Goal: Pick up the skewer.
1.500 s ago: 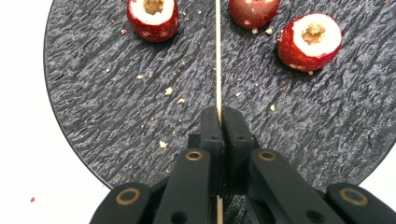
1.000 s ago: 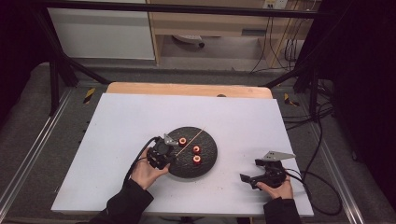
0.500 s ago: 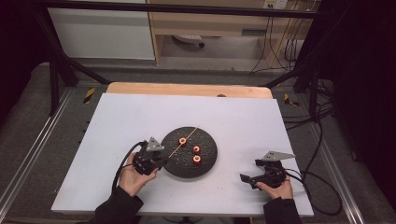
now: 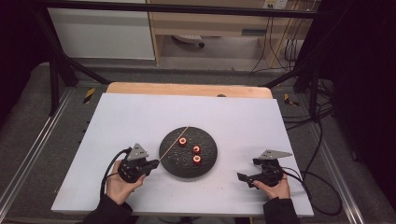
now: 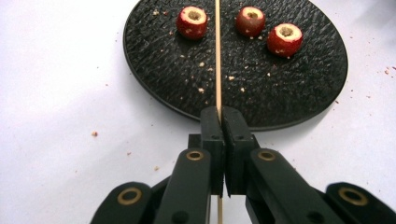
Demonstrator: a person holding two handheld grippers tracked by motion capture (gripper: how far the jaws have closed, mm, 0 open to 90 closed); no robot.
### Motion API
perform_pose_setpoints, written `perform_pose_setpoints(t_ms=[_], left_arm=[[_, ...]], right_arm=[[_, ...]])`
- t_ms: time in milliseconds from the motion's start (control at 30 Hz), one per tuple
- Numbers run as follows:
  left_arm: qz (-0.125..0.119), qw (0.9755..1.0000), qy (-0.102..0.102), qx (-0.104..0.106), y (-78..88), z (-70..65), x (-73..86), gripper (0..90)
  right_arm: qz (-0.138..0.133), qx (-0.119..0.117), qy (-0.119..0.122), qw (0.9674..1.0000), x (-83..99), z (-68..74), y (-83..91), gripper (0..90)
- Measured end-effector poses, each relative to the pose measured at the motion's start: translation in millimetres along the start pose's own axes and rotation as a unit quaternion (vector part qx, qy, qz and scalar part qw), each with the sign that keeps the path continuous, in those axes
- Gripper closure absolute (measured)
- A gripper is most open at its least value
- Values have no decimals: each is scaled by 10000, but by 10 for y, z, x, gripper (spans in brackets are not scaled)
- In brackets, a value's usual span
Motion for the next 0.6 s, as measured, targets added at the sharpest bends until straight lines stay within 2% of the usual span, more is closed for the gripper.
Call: perform_pose_setpoints(t_ms=[333,600], left_arm=[[-115,9999,30,60,36,36,132,879],[-181,9997,103,88,63,91,231,879]], right_arm=[[79,-30,-34,10000,-129,84,-112,7],[205,-35,57,9998,-292,191,-235,12]])
Point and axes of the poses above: each handheld gripper's, and its own axes: y roughly backward along the jaws, x roughly out of its underside, z roughly to its left, the point moved 1 cm from there along -y, roughly forward along the jaws, and after that the axes turned 13 degrees about -x, right-handed, at the moved point
